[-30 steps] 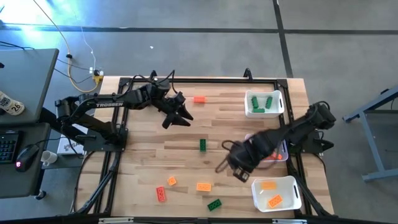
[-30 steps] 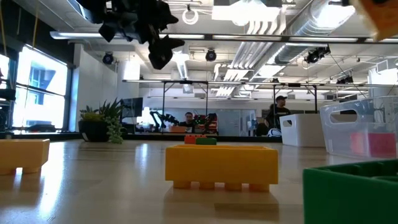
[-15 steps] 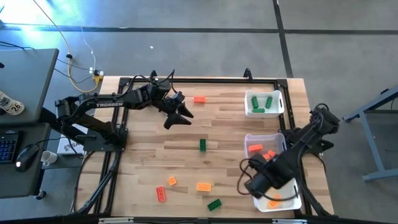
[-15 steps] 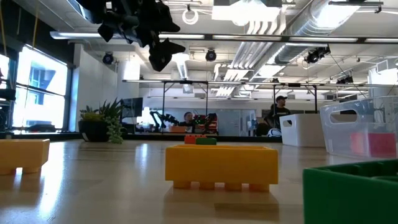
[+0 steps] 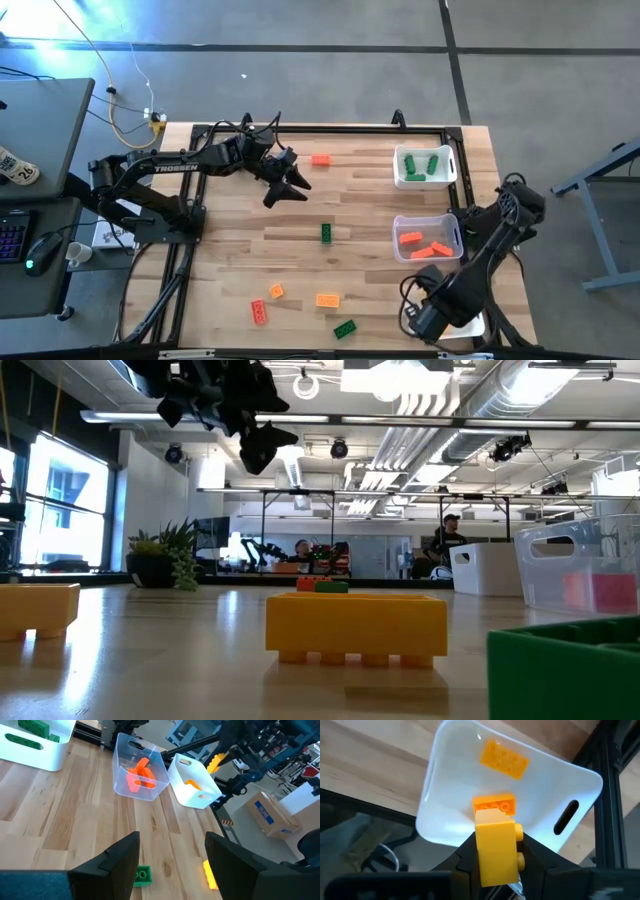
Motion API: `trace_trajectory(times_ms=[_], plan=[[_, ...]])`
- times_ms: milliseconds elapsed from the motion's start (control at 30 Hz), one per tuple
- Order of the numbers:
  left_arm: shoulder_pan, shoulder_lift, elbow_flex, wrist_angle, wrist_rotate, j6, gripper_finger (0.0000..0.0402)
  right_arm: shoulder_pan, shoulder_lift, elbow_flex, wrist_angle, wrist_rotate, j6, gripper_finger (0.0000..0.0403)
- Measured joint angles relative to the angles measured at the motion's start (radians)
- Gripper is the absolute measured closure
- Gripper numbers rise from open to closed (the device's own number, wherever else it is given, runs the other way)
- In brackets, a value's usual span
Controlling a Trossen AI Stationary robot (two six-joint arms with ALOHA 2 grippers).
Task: Sort & place blocks by color
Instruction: Put the yellow game piece into the bottom white bin, then put the orange game piece into the transparent bin
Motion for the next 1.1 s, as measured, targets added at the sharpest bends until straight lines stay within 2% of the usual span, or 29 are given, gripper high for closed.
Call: trace_trajectory(times_ms=[200, 333, 433, 600, 833, 967, 1100], plan=[[0.000, 0.000, 0.000, -0.003, 0.000, 0.000, 0.0188, -0.002, 0.027, 0.000, 0.001, -0.012, 0.034, 0.0308], [0.000, 0.000, 0.000, -0.004, -0.006, -0.001, 0.0188, -0.004, 0.028, 0.000, 0.001, -0.012, 0.082, 0.0269], [0.000, 0.000, 0.000, -0.018, -0.062, -0.001, 0.0188, -0.004, 0.028, 0.000, 0.002, 0.005, 0.085, 0.0235], [0.000, 0.000, 0.000, -0.105, -0.204, 0.004, 0.0188, -0.016, 0.028, 0.000, 0.000, 0.126, 0.087, 0.0206], [-0.004, 0.000, 0.062, -0.381, -0.293, 0.137, 0.0188, -0.083, 0.028, 0.000, -0.045, 0.377, 0.047, 0.0204], [-0.008, 0.000, 0.101, -0.487, -0.359, 0.190, 0.0188, -0.144, 0.028, 0.000, -0.049, 0.472, -0.053, 0.0204], [-0.008, 0.000, 0.123, -0.544, -0.370, 0.199, 0.0188, -0.222, 0.028, 0.000, -0.049, 0.539, -0.192, 0.0203]])
